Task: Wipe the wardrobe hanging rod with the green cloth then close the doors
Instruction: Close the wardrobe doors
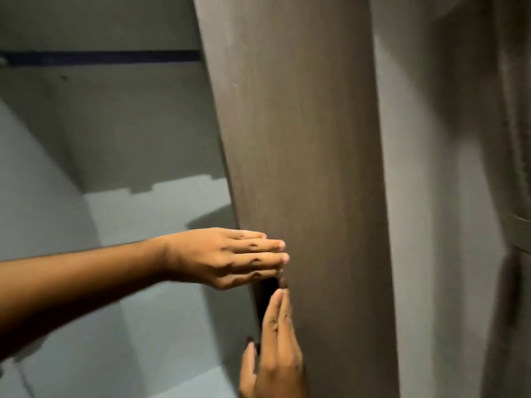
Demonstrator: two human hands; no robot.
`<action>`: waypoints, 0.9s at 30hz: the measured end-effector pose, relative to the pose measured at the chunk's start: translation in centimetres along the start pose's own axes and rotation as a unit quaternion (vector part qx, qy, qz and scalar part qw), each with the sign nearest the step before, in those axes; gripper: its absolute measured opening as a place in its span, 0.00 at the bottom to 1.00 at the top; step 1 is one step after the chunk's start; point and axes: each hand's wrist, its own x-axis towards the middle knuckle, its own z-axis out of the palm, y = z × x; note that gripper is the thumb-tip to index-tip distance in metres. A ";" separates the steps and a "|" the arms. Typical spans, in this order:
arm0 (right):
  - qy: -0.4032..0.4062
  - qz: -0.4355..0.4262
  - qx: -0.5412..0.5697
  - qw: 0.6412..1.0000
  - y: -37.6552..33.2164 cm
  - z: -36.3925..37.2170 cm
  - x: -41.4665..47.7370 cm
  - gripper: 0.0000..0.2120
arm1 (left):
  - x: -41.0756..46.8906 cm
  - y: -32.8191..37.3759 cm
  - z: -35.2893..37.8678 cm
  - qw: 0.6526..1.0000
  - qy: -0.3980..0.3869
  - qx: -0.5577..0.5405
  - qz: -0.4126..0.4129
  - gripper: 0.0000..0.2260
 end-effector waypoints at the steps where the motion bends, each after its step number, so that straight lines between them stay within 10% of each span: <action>1: -0.023 -0.008 0.033 0.999 0.0 0.2 0.5 0.46 | -0.5 -0.9 0.3 0.999 0.038 -0.024 0.007 0.17; 21: -0.110 -0.126 -0.067 0.984 2.7 1.2 4.8 0.50 | -3.6 -1.0 5.2 0.995 0.017 -0.023 -0.100 0.19; 27: 0.036 -0.177 0.075 0.981 -1.9 -3.3 7.6 0.32 | -1.8 7.2 -4.0 0.881 0.085 0.000 -0.464 0.26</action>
